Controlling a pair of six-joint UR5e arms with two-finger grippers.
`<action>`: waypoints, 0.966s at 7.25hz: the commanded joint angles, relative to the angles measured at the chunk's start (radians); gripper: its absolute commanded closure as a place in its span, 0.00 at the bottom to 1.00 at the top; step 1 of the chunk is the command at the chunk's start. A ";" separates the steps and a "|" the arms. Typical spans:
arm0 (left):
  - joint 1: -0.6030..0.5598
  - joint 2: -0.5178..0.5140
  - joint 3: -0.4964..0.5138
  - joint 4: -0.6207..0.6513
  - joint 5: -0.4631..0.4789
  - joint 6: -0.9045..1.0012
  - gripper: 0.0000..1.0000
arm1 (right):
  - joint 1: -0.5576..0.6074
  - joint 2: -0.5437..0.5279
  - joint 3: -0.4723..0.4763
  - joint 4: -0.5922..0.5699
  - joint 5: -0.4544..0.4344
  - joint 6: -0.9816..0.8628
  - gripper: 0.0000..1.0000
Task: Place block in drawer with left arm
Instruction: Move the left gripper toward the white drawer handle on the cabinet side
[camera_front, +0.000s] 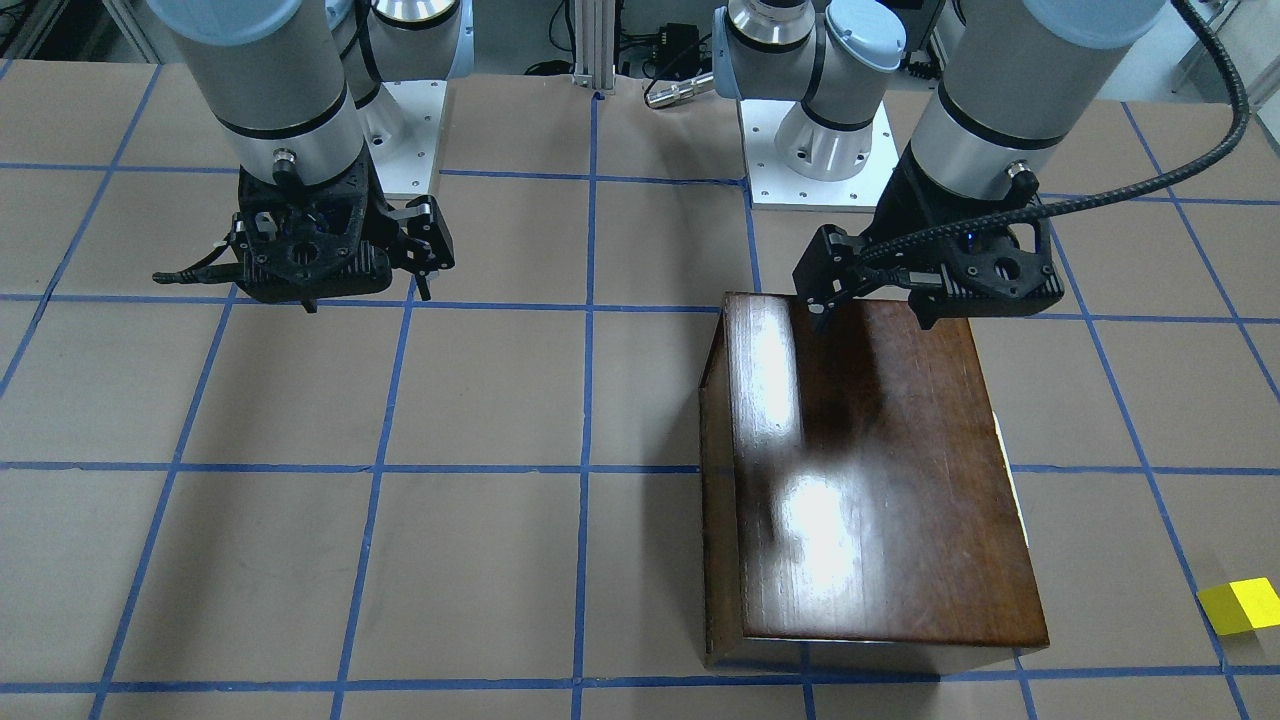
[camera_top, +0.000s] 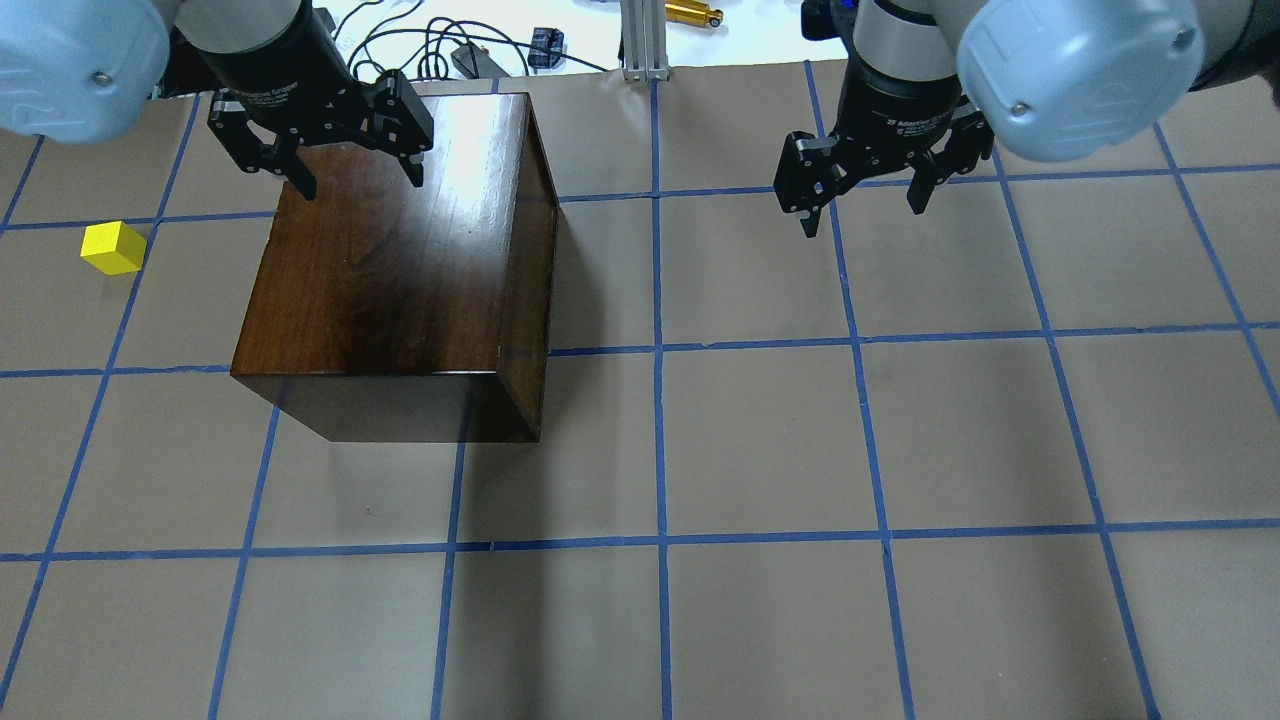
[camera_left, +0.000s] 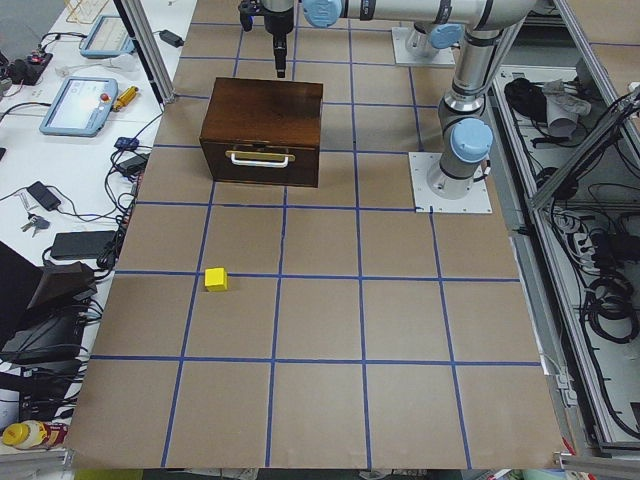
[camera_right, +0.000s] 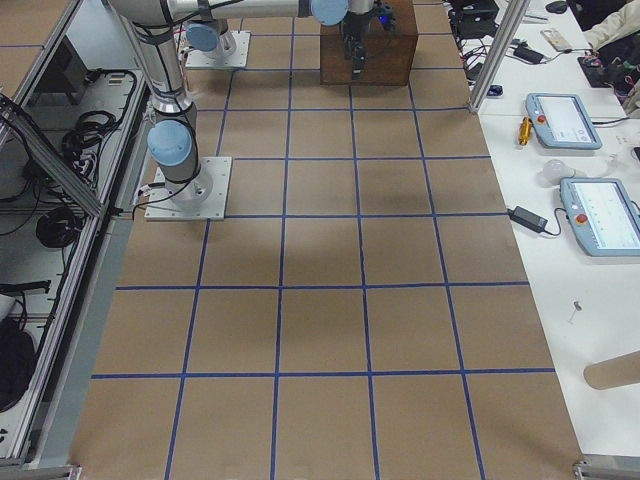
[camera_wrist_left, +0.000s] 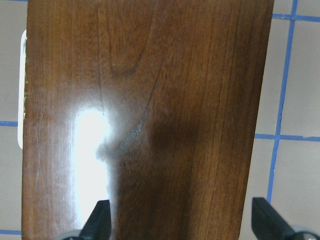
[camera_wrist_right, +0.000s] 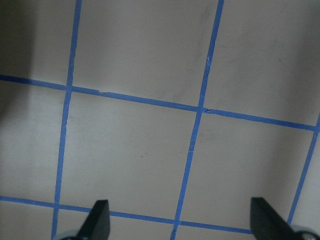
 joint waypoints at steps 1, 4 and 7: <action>0.009 0.010 0.001 0.000 0.003 0.041 0.00 | 0.000 0.000 0.000 0.000 0.000 0.000 0.00; 0.009 0.013 -0.004 0.000 0.006 0.043 0.00 | 0.000 0.000 0.000 0.000 0.000 0.001 0.00; 0.010 0.023 -0.007 -0.002 0.006 0.048 0.00 | 0.000 0.000 0.000 0.000 0.000 0.001 0.00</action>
